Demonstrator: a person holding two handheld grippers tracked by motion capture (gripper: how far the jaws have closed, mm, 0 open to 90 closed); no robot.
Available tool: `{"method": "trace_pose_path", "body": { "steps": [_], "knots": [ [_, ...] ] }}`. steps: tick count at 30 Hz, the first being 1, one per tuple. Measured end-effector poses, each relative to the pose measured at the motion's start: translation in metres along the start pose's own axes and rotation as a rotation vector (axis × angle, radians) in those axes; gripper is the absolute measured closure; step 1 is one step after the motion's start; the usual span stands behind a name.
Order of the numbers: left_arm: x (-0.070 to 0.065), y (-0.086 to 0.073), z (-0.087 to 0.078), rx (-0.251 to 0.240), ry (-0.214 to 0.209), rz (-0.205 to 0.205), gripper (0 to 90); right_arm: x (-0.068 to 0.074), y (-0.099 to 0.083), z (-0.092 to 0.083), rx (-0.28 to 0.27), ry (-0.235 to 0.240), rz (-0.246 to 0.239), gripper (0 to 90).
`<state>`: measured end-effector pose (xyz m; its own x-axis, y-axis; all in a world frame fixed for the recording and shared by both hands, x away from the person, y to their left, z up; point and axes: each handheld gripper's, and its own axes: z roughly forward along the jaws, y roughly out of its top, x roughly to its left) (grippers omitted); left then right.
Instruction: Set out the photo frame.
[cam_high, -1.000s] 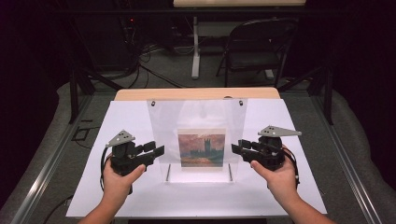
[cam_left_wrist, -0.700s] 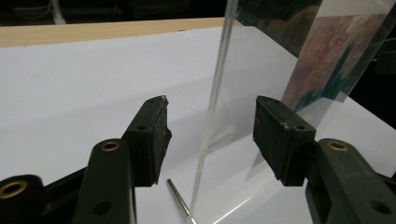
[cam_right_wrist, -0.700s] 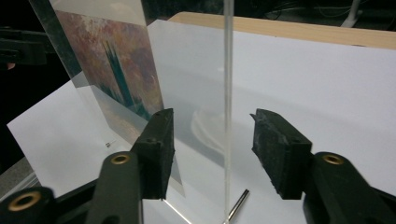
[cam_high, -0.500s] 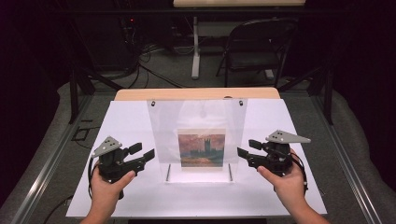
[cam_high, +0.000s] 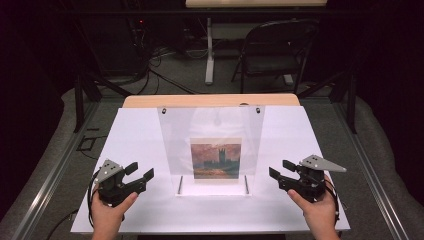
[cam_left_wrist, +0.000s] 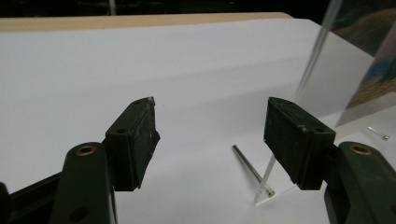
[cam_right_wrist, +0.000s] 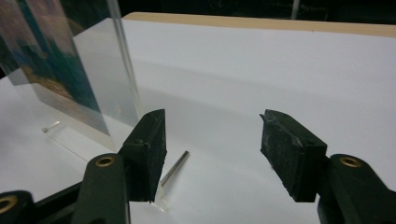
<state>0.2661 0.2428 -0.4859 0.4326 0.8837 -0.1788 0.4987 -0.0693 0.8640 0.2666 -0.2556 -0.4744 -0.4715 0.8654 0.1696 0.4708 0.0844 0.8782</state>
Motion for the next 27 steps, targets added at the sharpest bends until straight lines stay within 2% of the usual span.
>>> {"method": "trace_pose_path", "body": {
  "steps": [3, 7, 10, 14, 18, 20, 24, 27],
  "knots": [
    [0.004, -0.009, 0.006, 0.008, 0.011, -0.012, 34.6, -0.004, -0.012, 0.004, -0.007, -0.031, 0.0, 40.1],
    [0.008, -0.02, 0.015, 0.021, 0.014, -0.018, 34.6, -0.008, -0.023, 0.01, 0.0, -0.042, -0.005, 40.0],
    [0.008, -0.026, 0.022, 0.038, 0.014, 0.007, 35.1, -0.01, -0.03, 0.017, 0.026, -0.034, 0.011, 40.0],
    [0.008, -0.032, 0.028, 0.049, 0.03, 0.048, 35.6, -0.013, -0.039, 0.024, 0.041, -0.037, 0.005, 40.0],
    [0.008, -0.037, 0.032, 0.067, 0.034, 0.068, 36.3, -0.015, -0.044, 0.03, 0.059, -0.033, 0.005, 40.0],
    [0.007, -0.039, 0.034, 0.078, 0.032, 0.069, 36.9, -0.015, -0.047, 0.033, 0.083, -0.03, 0.005, 40.1],
    [0.008, -0.04, 0.036, 0.081, 0.011, 0.052, 37.4, -0.015, -0.049, 0.036, 0.087, -0.019, 0.001, 40.0],
    [0.008, -0.041, 0.038, 0.103, 0.006, 0.045, 37.4, -0.016, -0.052, 0.039, 0.114, -0.011, 0.002, 40.1]
  ]
}}
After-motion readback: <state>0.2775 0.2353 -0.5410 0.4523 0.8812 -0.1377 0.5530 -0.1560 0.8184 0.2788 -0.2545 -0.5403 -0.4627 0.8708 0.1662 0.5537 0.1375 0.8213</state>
